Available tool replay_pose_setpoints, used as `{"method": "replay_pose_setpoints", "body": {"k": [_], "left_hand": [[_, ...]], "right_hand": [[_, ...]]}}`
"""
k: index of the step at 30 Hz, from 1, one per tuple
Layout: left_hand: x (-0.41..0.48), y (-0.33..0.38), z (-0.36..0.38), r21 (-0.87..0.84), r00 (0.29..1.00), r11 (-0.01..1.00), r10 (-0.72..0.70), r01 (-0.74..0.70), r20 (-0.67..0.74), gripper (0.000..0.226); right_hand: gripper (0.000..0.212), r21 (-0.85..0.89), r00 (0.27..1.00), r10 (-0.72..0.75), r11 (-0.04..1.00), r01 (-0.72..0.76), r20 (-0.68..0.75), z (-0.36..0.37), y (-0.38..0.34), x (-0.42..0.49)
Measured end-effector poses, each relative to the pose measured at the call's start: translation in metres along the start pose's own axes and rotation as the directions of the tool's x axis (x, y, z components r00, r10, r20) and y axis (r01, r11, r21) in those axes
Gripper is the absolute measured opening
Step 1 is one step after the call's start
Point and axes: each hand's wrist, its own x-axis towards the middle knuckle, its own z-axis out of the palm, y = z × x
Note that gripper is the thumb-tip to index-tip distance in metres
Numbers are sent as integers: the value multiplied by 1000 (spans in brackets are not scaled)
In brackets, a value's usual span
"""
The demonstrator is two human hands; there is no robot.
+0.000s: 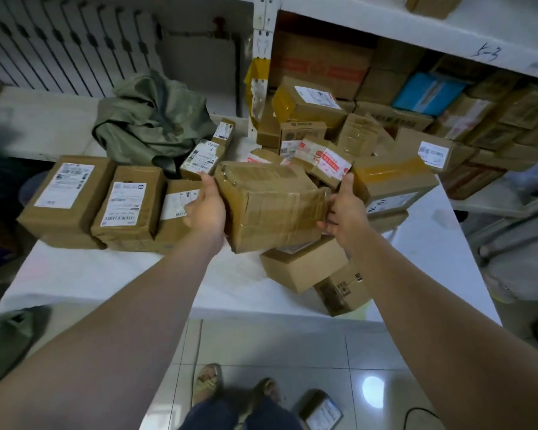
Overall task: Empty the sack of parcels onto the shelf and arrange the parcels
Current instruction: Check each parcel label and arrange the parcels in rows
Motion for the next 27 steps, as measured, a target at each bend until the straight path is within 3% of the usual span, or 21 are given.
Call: {"method": "replay_pose_setpoints", "body": {"k": [2, 7, 11, 15, 21, 27], "left_hand": [[-12, 9, -11, 14, 1000, 1000, 17, -17, 19, 115], [-8, 17, -34, -47, 985, 986, 160, -157, 69, 51], [6, 17, -47, -141, 984, 977, 170, -160, 57, 57], [19, 16, -60, -249, 976, 954, 196, -167, 97, 40], [18, 15, -69, -110, 949, 949, 305, -296, 76, 11], [17, 22, -92, 132, 846, 844, 530, -520, -57, 11]], "right_hand": [[77, 16, 1000, 20, 1000, -20, 10, 8, 6, -3], [70, 21, 993, 30, 999, -33, 116, 22, 15, -7], [76, 21, 976, 54, 998, -60, 211, 31, 26, -7], [80, -43, 967, 133, 991, -126, 215, 38, 33, -6], [68, -161, 918, 214, 972, -168, 334, 46, 34, -17], [76, -392, 799, 316, 913, -109, 512, 59, 31, -29]]}}
